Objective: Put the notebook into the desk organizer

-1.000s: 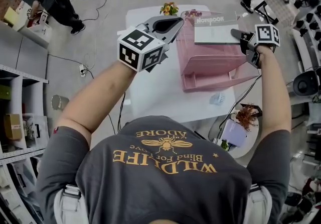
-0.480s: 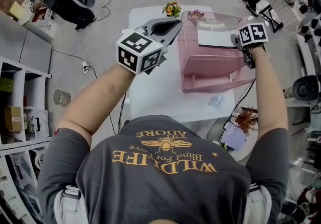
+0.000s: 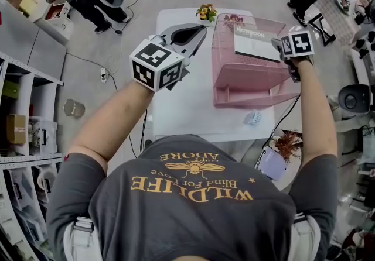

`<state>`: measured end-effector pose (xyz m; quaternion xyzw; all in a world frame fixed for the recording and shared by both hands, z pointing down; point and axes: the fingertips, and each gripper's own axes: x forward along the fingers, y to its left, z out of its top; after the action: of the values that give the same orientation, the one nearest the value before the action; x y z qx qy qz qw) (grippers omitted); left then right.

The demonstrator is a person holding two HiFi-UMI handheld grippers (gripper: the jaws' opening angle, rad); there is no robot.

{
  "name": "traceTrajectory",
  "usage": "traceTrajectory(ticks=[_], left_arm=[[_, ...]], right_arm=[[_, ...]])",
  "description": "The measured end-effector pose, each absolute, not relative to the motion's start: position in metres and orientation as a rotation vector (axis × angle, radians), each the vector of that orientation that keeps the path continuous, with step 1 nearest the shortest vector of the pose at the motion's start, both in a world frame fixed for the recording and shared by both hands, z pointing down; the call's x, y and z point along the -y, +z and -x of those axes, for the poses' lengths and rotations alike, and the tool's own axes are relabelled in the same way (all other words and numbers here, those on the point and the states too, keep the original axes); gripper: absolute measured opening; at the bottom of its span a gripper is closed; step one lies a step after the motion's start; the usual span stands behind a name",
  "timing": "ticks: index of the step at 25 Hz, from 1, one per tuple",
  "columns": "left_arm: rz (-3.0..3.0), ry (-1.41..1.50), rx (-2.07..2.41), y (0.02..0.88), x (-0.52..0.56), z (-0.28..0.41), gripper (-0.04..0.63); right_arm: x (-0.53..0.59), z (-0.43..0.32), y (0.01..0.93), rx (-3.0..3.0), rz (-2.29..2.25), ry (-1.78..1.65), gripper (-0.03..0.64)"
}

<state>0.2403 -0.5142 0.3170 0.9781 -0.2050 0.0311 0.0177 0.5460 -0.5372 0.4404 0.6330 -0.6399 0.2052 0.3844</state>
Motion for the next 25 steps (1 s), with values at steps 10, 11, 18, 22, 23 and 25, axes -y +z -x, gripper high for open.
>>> traceTrajectory(ticks=[10,11,18,22,23,25], left_arm=[[-3.051,0.004,0.712,0.29,0.493,-0.176,0.0],[-3.053,-0.01,0.721,0.286,0.49,-0.164,0.0],[-3.047,-0.028,0.78,0.274,0.478,-0.066,0.0],[-3.028,-0.019,0.803,0.278,0.479,-0.004,0.0],[-3.023,-0.019,0.806,0.28,0.478,0.01,0.0],[-3.019,-0.014,0.811,0.284,0.474,0.035,0.0]], right_arm=[[0.518,-0.436,0.336,2.073,-1.671,0.359,0.267],[0.515,-0.417,0.323,2.133,-1.669,0.323,0.267],[0.489,-0.278,0.266,2.469,-1.65,0.14,0.163],[0.477,-0.204,0.268,2.585,-1.641,0.122,0.033],[0.473,-0.187,0.272,2.605,-1.636,0.12,0.006],[0.465,-0.157,0.282,2.63,-1.618,0.119,0.002]])
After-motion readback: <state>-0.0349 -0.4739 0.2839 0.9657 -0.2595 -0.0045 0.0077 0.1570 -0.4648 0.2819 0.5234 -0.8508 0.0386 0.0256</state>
